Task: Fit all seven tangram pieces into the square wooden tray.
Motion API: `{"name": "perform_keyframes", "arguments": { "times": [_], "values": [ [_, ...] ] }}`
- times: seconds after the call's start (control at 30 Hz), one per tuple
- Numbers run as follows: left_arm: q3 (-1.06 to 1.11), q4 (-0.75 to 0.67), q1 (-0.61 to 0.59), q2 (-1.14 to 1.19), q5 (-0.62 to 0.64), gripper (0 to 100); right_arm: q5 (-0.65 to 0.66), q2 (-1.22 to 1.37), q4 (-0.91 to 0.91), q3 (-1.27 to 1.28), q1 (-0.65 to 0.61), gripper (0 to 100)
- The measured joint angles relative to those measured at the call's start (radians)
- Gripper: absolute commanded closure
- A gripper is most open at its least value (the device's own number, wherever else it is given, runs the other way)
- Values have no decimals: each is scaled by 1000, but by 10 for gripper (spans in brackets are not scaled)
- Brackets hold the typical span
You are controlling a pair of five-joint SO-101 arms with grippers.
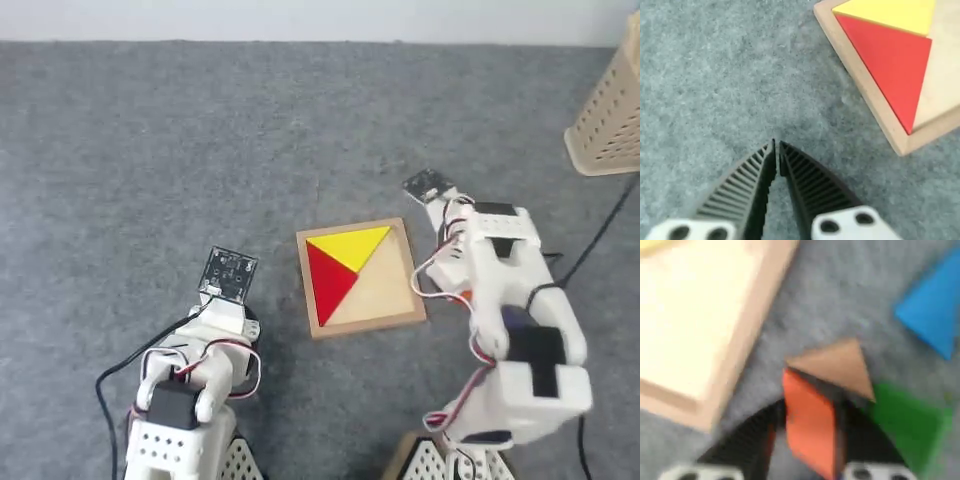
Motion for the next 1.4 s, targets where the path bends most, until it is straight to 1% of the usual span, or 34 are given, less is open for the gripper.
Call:
{"name": "perform_keyframes", "arguments": {
  "times": [0.2, 0.4, 0.57, 0.73, 0.8, 0.93, 1.07, 1.17, 1.27, 1.33, 1.4],
  "values": [
    [0, 0, 0, 0, 0, 988, -193, 12, 12, -52, 0, 991],
    [0, 0, 0, 0, 0, 988, -338, 18, 78, -133, 0, 991],
    [0, 0, 0, 0, 0, 988, -422, 20, 158, -238, 21, 991],
    [0, 0, 0, 0, 0, 988, -497, 20, 256, -350, 5, 991],
    [0, 0, 0, 0, 0, 988, -519, 20, 279, -382, -38, 991],
    [0, 0, 0, 0, 0, 988, -551, 20, 285, -400, -175, 991],
    [0, 0, 0, 0, 0, 988, -575, 32, 253, -402, -287, 991],
    [0, 0, 0, 0, 0, 988, -640, 38, 201, -391, -302, 991],
    [0, 0, 0, 0, 0, 988, -651, 38, 158, -353, -302, 991],
    [0, 0, 0, 0, 0, 988, -626, 38, 144, -331, -305, 991],
    [0, 0, 0, 0, 0, 988, -549, 38, 126, -302, -331, 991]
  ]
}}
